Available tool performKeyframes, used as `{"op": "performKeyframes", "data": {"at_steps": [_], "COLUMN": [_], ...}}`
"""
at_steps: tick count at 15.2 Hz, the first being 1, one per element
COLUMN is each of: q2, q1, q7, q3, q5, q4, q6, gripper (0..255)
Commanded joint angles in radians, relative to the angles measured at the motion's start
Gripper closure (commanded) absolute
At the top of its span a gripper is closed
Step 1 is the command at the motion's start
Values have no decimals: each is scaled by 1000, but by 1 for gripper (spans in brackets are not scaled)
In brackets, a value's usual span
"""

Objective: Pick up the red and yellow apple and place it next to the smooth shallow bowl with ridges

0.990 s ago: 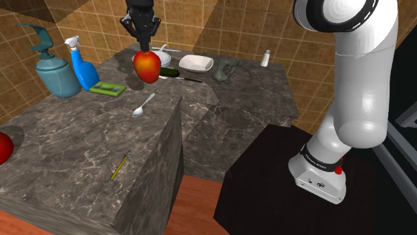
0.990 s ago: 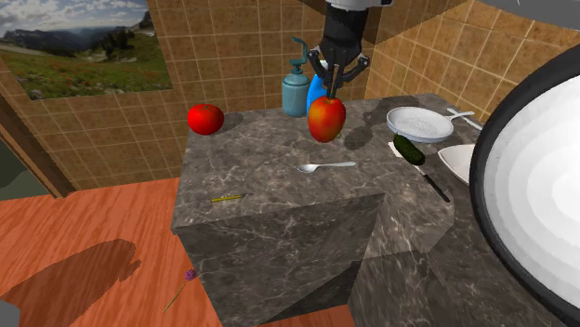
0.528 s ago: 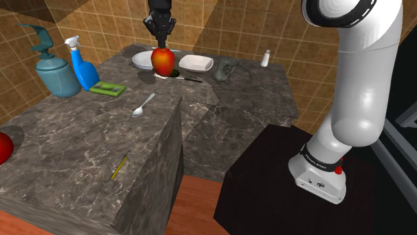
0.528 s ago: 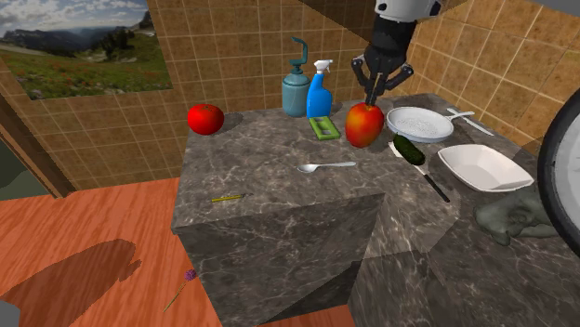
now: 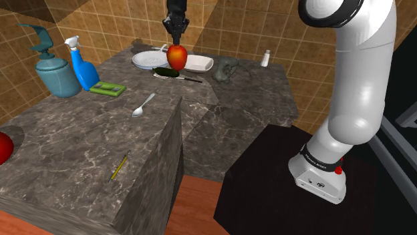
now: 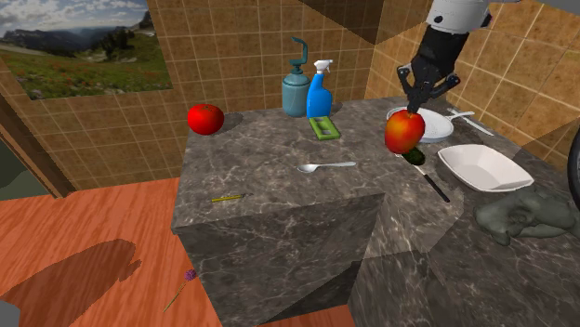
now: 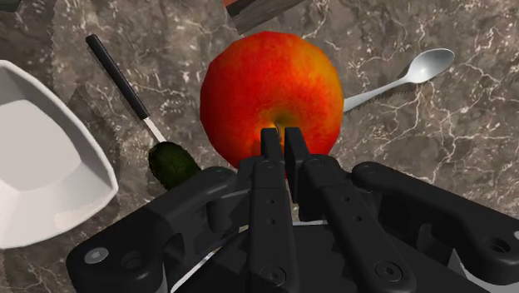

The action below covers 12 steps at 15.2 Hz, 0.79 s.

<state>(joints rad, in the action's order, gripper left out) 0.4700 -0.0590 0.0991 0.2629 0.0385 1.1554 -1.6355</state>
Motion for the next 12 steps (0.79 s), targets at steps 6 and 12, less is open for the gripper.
{"op": "performKeyframes", "data": {"at_steps": [6,12], "q2": [107,84], "q1": [-79,-90], "q7": [-124,-128], "q3": [-34,-34], "q5": [3,-1], "q4": [-131,-11], "q6": [31,-65], "gripper": [255,255]}}
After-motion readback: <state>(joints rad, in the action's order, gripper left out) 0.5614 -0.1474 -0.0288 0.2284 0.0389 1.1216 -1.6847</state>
